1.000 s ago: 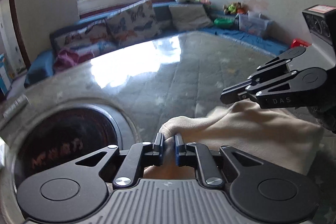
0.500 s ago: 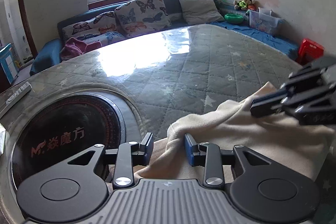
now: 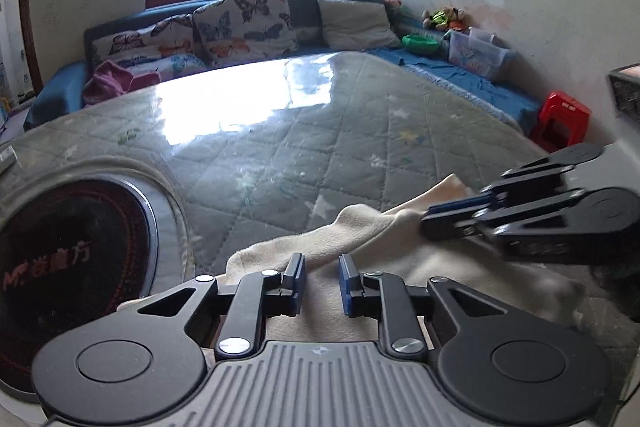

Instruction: Fold clothes

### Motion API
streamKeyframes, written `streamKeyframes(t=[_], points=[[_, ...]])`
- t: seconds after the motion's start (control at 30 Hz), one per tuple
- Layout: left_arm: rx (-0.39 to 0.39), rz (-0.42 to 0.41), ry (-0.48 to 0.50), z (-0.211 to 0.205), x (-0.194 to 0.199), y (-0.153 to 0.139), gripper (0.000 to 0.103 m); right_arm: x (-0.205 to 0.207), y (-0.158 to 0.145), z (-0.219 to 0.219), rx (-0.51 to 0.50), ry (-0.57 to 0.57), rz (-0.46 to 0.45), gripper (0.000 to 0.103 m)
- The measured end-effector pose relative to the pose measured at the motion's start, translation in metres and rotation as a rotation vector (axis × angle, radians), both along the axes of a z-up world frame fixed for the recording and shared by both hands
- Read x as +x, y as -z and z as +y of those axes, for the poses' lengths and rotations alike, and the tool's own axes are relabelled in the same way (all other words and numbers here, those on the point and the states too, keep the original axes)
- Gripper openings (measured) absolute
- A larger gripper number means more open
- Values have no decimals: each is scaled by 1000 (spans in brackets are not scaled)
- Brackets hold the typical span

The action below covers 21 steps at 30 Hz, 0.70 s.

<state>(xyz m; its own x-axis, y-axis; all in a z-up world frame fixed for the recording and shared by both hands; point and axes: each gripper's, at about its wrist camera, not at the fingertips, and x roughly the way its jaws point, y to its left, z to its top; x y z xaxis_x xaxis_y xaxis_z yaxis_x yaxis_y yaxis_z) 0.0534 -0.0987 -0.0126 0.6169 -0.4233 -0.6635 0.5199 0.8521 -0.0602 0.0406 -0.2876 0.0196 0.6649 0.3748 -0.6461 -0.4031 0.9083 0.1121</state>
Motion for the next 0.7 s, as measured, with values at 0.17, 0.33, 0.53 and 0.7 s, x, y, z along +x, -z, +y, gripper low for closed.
streamKeyframes(t=[0.17, 0.33, 0.53, 0.7], points=[[7, 3, -7, 1, 4, 3, 20, -13, -6, -13, -13, 10, -21, 8], [2, -15, -11, 3, -4, -1, 21, -29, -10, -13, -26, -28, -32, 8], [-22, -45, -12, 13, -23, -17, 21, -46, -14, -14, -37, -60, -45, 10], [-56, -66, 39, 13, -60, -29, 21, -61, -18, -15, -47, -88, -56, 10]])
